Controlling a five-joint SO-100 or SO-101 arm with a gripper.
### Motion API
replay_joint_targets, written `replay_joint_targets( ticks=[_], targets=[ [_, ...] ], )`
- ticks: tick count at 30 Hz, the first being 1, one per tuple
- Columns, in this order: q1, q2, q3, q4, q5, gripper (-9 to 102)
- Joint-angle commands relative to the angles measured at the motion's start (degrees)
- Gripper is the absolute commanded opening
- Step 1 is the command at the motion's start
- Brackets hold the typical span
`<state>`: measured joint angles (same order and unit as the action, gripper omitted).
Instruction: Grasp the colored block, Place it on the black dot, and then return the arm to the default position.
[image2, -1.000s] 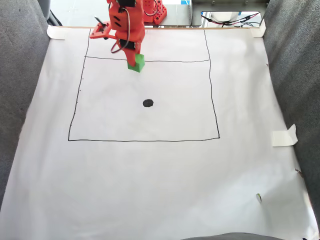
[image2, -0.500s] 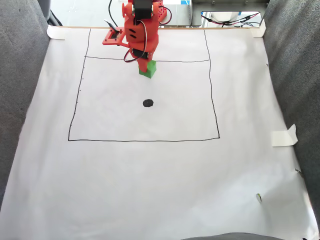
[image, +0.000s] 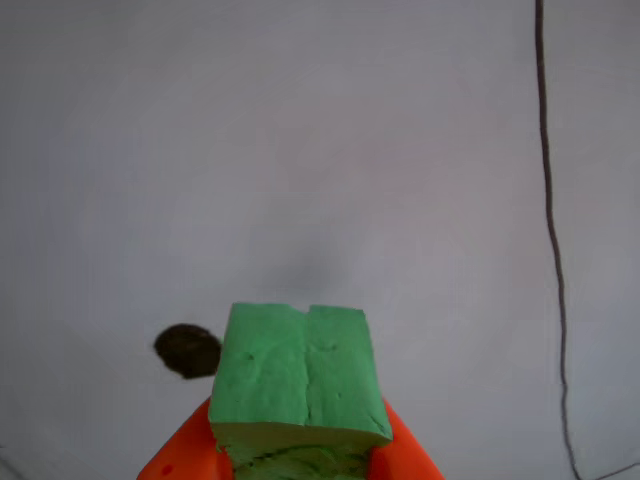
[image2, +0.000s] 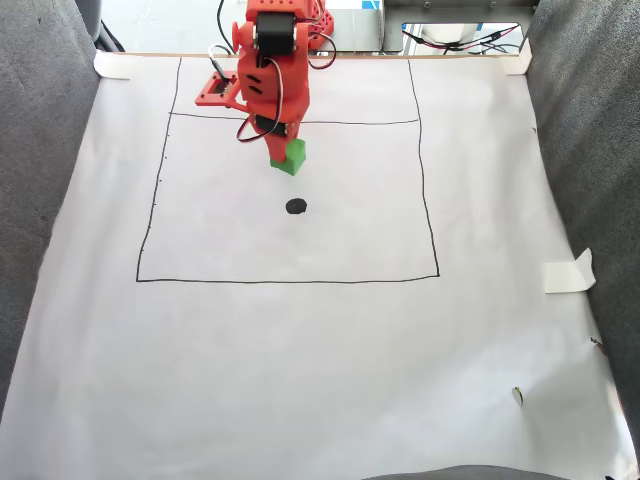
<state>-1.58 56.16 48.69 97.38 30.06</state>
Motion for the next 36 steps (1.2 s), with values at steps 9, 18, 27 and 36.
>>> replay_joint_targets(
  ticks=[9, 18, 27, 36],
  targets=[
    [-1.3, -8.1, -18.7, 9.1, -2.0, 0],
    [-0.4, -9.9, -19.9, -4.3, -5.9, 0],
    [0.7, -13.4, -19.9, -11.3, -6.9, 0],
    [0.4, -16.4, -20.0, -15.3, -6.3, 0]
  ],
)
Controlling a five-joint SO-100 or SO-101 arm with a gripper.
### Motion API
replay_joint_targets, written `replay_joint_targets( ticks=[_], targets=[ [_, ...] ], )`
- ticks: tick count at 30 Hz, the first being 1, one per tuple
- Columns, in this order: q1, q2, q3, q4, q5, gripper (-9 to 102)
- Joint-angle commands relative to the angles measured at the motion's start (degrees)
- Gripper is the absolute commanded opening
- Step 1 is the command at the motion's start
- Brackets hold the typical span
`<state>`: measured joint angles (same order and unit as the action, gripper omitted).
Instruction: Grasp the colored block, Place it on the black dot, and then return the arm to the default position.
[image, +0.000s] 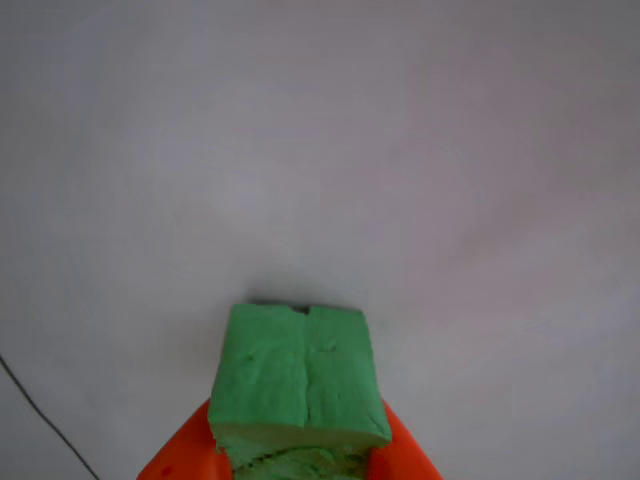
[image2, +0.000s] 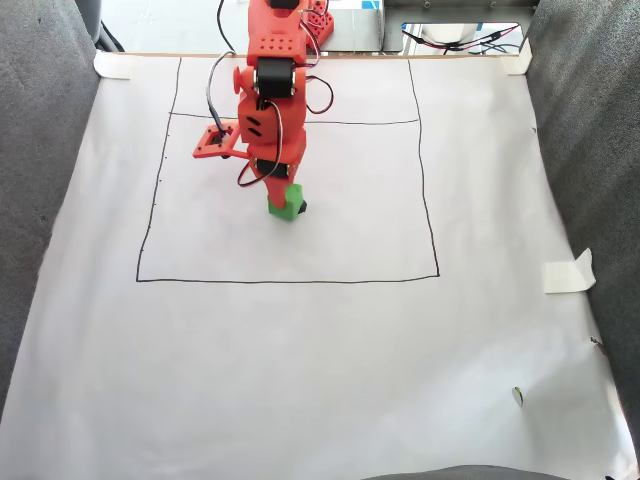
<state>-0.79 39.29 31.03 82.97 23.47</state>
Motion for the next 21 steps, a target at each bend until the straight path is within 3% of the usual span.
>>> replay_joint_targets(
  ticks=[1, 21],
  targets=[
    [-0.5, 0.4, -2.3, -1.1, 0.3, 0],
    [-3.3, 2.8, -2.7, 3.3, 2.2, 0]
  ],
)
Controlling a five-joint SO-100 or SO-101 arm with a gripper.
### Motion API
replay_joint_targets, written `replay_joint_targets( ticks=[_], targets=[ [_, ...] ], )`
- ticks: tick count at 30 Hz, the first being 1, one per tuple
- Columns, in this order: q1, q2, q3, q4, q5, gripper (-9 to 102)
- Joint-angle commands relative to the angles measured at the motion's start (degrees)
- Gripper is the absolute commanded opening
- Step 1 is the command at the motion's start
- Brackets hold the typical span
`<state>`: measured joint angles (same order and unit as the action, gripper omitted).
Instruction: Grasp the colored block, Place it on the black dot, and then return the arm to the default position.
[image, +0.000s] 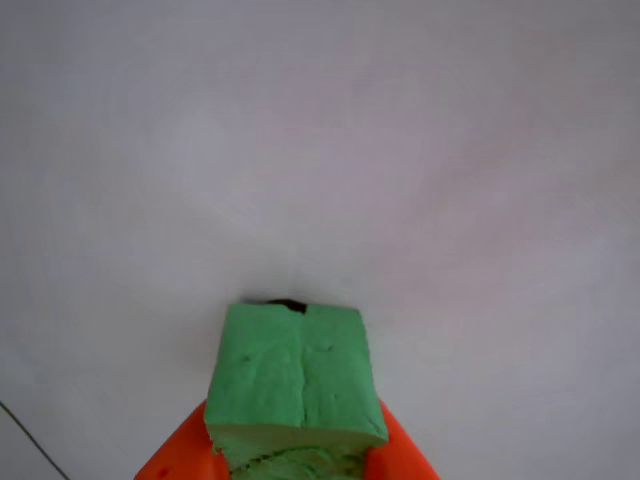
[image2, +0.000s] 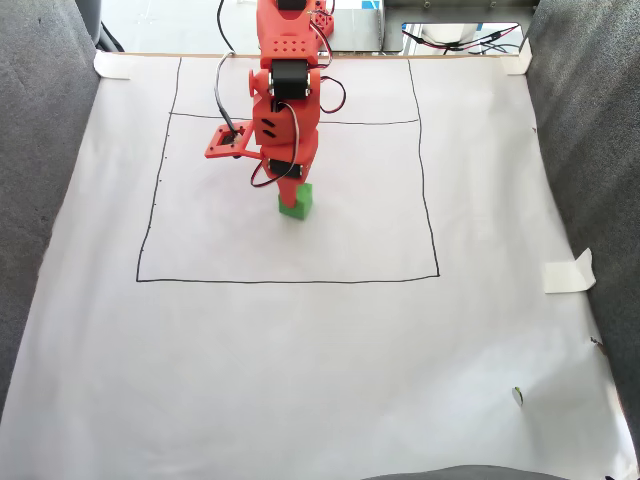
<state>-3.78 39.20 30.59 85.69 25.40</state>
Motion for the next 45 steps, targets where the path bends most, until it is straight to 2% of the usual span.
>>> replay_joint_targets(
  ticks=[1, 19, 23, 29, 32, 41, 45],
  targets=[
    [-0.4, 2.5, -2.3, 0.7, 0.3, 0],
    [1.5, 0.3, -1.8, -0.3, 0.3, 0],
    [1.5, 0.6, -1.6, 0.1, -0.4, 16],
    [1.4, 2.9, -0.4, 1.0, -0.9, 23],
    [1.0, 4.2, -0.4, 2.2, -1.8, 31],
    [0.0, 11.9, 5.9, 2.5, -2.1, 34],
    [-0.3, 19.2, 16.4, -1.1, -2.9, 34]
  ],
)
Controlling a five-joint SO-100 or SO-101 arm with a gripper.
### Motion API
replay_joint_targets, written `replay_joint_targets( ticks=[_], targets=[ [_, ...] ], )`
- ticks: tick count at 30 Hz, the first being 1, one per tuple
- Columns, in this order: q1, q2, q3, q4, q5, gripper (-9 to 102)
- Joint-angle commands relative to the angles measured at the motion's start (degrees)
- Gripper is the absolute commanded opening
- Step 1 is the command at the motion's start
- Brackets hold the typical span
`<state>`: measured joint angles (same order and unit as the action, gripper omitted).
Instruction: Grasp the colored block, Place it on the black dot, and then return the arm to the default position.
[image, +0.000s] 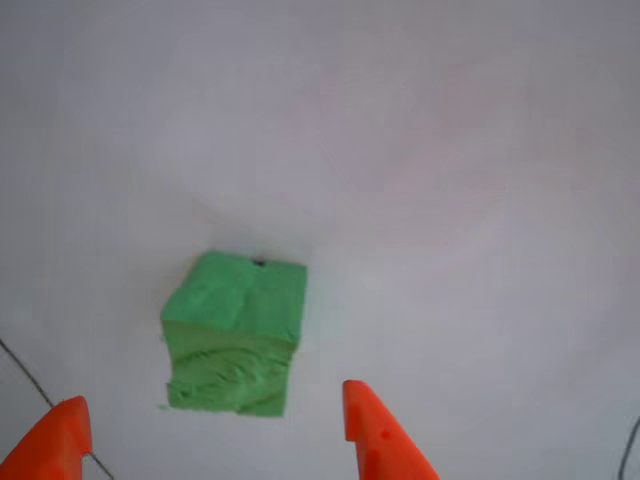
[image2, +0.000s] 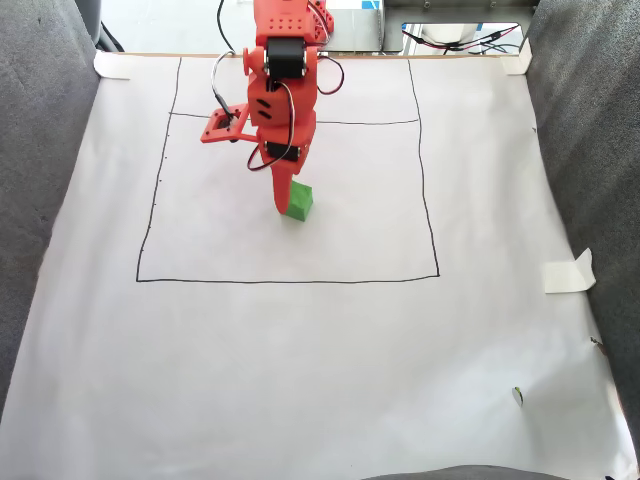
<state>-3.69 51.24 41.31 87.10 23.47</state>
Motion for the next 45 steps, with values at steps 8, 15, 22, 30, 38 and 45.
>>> replay_joint_targets(
  ticks=[8, 15, 22, 30, 38, 45],
  targets=[
    [1.4, 33.6, 37.1, -12.8, -2.4, 27],
    [1.1, 57.4, 60.7, -14.8, -3.6, 20],
    [-2.7, 83.1, 79.5, -12.9, -2.6, 7],
    [-3.8, 106.8, 95.5, -11.0, -4.5, 0],
    [-2.8, 121.0, 104.0, -13.0, -8.0, 0],
    [-0.9, 131.1, 116.1, -26.5, -14.5, 0]
  ],
)
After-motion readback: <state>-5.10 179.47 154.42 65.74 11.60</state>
